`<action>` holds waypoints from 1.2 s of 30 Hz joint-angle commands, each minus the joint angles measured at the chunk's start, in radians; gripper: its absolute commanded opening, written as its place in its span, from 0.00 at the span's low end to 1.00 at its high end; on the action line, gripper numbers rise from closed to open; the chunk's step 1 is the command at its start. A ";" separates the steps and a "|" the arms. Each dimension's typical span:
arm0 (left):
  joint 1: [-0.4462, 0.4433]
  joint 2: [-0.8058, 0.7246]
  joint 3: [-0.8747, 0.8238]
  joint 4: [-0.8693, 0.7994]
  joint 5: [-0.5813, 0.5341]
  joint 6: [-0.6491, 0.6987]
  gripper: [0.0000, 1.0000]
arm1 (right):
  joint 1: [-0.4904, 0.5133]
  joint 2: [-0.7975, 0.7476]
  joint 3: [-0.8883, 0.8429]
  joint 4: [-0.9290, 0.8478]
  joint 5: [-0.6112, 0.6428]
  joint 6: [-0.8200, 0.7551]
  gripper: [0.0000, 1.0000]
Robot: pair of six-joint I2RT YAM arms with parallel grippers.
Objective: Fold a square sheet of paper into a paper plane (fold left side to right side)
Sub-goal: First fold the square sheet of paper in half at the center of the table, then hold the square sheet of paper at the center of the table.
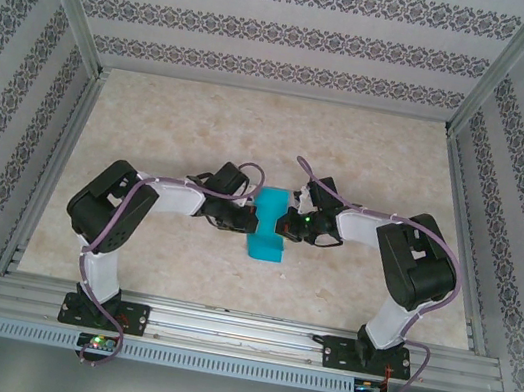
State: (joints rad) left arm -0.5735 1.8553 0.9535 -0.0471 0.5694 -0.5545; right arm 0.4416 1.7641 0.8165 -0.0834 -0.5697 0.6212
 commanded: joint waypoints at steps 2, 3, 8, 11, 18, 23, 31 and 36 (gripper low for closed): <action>0.035 0.007 -0.057 0.000 -0.048 -0.004 0.03 | -0.010 0.064 -0.043 -0.144 0.177 -0.023 0.00; 0.041 0.002 -0.067 0.005 -0.049 -0.004 0.03 | -0.012 0.064 -0.044 -0.144 0.178 -0.025 0.00; 0.067 -0.051 -0.103 0.003 -0.052 0.011 0.03 | -0.015 0.058 -0.050 -0.141 0.173 -0.029 0.00; 0.068 -0.104 -0.115 -0.001 -0.065 0.025 0.02 | -0.015 0.054 -0.048 -0.136 0.163 -0.031 0.00; 0.044 -0.189 -0.126 0.085 -0.021 0.016 0.01 | -0.014 0.045 -0.043 -0.133 0.151 -0.029 0.00; -0.005 -0.131 -0.052 0.073 -0.005 0.020 0.01 | -0.014 0.044 -0.043 -0.131 0.154 -0.028 0.00; -0.033 -0.017 0.005 0.066 -0.004 0.007 0.01 | -0.007 0.049 -0.039 -0.133 0.154 -0.026 0.00; -0.034 0.006 0.004 0.042 -0.020 0.007 0.01 | -0.003 0.047 -0.034 -0.134 0.151 -0.028 0.00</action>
State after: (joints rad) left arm -0.5964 1.8515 0.9405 0.0120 0.5526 -0.5537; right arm 0.4416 1.7638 0.8165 -0.0826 -0.5697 0.6209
